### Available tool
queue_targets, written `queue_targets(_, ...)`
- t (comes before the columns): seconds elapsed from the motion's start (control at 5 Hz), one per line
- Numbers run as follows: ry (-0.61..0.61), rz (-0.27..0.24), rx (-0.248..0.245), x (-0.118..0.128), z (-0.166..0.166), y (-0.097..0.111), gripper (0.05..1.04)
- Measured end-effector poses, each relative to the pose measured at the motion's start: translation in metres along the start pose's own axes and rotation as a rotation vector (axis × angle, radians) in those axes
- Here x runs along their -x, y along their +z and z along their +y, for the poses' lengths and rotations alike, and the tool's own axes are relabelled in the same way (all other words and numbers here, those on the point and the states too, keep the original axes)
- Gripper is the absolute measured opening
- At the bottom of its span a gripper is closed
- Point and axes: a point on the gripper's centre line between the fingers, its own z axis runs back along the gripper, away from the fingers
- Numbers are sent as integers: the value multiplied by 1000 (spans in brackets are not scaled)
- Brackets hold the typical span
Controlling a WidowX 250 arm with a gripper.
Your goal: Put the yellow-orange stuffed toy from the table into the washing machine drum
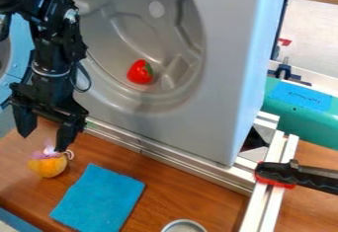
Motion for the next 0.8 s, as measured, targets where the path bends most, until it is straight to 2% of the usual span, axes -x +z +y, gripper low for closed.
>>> queue_targets(0.2, -4, 17, 6, 1, -2, -6, 1001)
queue_targets(0.4, 153, -75, 87, -22, 19, -36, 1001)
queue_targets(0.6, 307, -128, 167, -40, 37, -68, 1001)
queue_targets(0.8, 384, -117, 212, -46, 37, -96, 1001)
